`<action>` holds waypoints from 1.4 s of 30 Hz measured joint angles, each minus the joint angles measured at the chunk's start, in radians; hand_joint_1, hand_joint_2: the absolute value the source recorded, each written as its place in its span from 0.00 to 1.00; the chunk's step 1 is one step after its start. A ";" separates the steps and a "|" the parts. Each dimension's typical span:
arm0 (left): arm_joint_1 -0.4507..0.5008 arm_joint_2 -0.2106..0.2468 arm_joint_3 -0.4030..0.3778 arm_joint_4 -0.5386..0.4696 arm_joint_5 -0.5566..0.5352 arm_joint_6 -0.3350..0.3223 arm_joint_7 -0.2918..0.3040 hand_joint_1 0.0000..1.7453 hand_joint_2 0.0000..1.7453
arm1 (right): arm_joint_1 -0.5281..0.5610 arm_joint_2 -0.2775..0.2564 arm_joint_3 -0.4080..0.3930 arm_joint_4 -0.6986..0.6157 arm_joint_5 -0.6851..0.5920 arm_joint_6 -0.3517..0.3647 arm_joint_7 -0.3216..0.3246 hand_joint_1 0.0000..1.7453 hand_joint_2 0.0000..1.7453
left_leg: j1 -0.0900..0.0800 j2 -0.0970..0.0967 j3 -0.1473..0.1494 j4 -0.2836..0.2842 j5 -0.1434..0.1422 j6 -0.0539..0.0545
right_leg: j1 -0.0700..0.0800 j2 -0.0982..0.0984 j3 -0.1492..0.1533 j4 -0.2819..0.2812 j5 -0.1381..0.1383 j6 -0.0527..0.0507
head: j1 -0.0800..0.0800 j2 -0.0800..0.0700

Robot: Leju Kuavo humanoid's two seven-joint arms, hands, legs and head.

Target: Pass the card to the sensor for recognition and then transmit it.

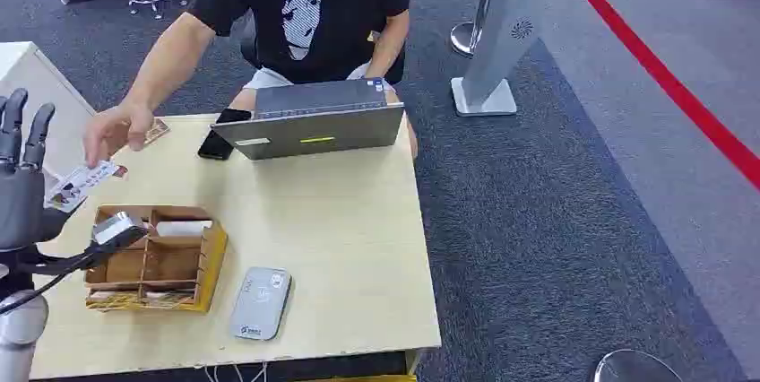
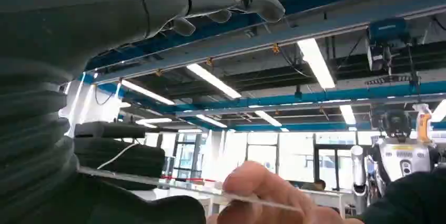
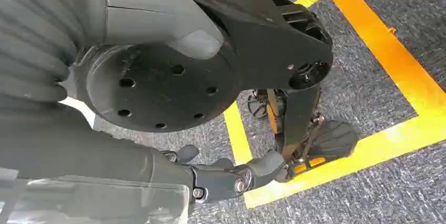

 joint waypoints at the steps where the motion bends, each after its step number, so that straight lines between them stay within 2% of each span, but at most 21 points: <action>1: -0.020 0.011 -0.013 0.028 -0.015 0.000 0.008 0.00 1.00 | 0.000 0.000 0.003 0.000 0.006 0.000 0.001 0.00 1.00 | 0.000 0.000 0.000 0.000 0.000 0.000 | 0.000 0.000 0.000 0.000 0.000 0.000 | 0.000 0.000; 2: -0.037 0.020 -0.026 0.055 -0.027 0.000 0.015 0.96 1.00 | 0.000 0.000 0.008 0.000 0.011 0.000 0.002 0.00 1.00 | 0.000 0.000 0.000 0.000 0.000 0.000 | 0.000 0.000 0.000 0.000 0.000 0.000 | 0.000 0.000; 3: -0.052 0.031 -0.038 0.085 -0.041 0.002 0.021 1.00 1.00 | -0.001 0.000 0.012 0.000 0.016 0.000 0.003 0.00 1.00 | 0.000 0.000 0.000 0.000 0.000 0.000 | 0.000 0.000 0.000 0.000 0.000 0.000 | 0.000 0.000; 9: -0.117 0.088 -0.102 0.233 -0.116 0.029 0.065 1.00 1.00 | -0.001 0.000 0.026 0.000 0.048 -0.005 0.017 0.00 1.00 | 0.000 0.001 0.000 0.000 0.000 -0.001 | 0.000 0.002 0.000 0.000 0.001 0.000 | 0.000 0.000; 12: -0.131 0.110 -0.116 0.275 -0.141 0.047 0.087 1.00 1.00 | 0.000 0.000 0.034 0.000 0.063 -0.007 0.021 0.00 1.00 | 0.000 0.001 0.000 0.000 0.000 -0.001 | 0.000 0.002 0.000 0.000 0.001 -0.001 | 0.000 0.000; 19: -0.126 0.126 -0.119 0.287 -0.132 0.071 0.091 1.00 1.00 | -0.001 0.000 0.039 0.002 0.077 -0.008 0.023 0.00 1.00 | 0.000 0.001 -0.001 0.000 0.000 -0.001 | 0.000 0.002 0.000 0.000 0.001 0.000 | 0.000 0.000; 30: -0.079 0.125 -0.114 0.271 -0.106 0.101 0.093 1.00 1.00 | 0.000 0.000 0.039 0.003 0.085 -0.010 0.023 0.00 1.00 | 0.000 0.001 -0.001 0.000 0.000 -0.001 | 0.000 0.001 0.000 0.001 0.001 -0.001 | 0.000 0.000; 33: -0.044 0.119 -0.093 0.240 -0.085 0.116 0.079 1.00 1.00 | 0.000 0.000 0.039 0.003 0.085 -0.011 0.023 0.00 1.00 | 0.000 0.001 -0.001 0.000 0.000 -0.001 | 0.000 0.002 0.000 0.000 0.001 -0.001 | 0.000 0.000; 36: 0.011 0.094 -0.061 0.184 -0.072 0.143 0.048 1.00 1.00 | -0.001 0.000 0.039 0.003 0.085 -0.016 0.022 0.00 1.00 | 0.000 0.001 -0.001 0.000 0.000 -0.001 | 0.000 0.002 0.000 0.000 0.001 -0.001 | 0.000 0.000; 42: 0.174 0.001 -0.041 0.002 -0.074 0.203 0.015 1.00 1.00 | 0.000 0.000 0.039 0.003 0.084 -0.024 0.015 0.00 1.00 | -0.001 0.001 -0.001 0.000 0.000 0.000 | -0.001 0.002 0.000 -0.001 0.000 0.000 | 0.000 0.000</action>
